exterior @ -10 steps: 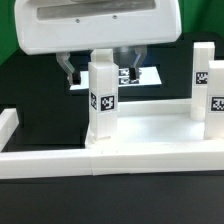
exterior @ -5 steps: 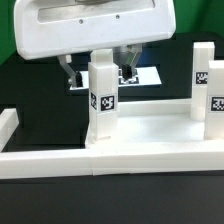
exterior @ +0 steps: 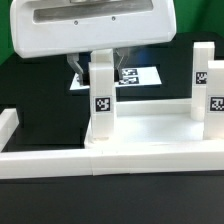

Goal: Assemble desk

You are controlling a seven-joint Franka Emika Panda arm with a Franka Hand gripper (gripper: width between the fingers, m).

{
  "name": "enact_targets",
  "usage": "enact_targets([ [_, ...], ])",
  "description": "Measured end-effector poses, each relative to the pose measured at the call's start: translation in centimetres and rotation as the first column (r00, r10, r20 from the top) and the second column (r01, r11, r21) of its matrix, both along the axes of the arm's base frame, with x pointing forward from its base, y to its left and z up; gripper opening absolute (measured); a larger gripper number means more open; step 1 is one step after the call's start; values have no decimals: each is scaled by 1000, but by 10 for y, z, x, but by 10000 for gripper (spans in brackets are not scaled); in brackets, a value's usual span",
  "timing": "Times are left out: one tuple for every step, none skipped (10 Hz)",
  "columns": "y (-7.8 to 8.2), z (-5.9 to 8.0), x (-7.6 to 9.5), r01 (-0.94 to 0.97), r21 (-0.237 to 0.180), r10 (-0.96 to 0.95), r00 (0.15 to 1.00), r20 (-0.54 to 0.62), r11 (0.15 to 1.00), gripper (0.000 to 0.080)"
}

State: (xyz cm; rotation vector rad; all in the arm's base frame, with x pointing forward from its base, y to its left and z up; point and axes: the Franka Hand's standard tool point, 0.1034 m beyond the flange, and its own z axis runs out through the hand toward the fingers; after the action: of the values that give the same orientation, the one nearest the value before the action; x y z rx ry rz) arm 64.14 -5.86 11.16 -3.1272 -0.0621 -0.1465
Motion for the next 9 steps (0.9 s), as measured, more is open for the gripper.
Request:
enact_targets([
  [-2,-1,0,96,9,-96,995,2,995,291],
  [1,-1,-1,309,32,-309,951,-4,950,291],
  [2,-2,-1,500,49,-500,866,-16,865,291],
  [0,-3,0,629,81,-628,777,-41,773,291],
  [-4,-3,2,729,104,-725,685,-80,677,291],
  [-5,-3,2,750,99,-745,661,-91,654,291],
  [-3,-3,2,796,100,-790,605,-98,597,291],
  [-3,-3,2,812,100,-806,583,-101,574,291],
  [-2,-3,2,858,101,-851,513,-112,504,291],
])
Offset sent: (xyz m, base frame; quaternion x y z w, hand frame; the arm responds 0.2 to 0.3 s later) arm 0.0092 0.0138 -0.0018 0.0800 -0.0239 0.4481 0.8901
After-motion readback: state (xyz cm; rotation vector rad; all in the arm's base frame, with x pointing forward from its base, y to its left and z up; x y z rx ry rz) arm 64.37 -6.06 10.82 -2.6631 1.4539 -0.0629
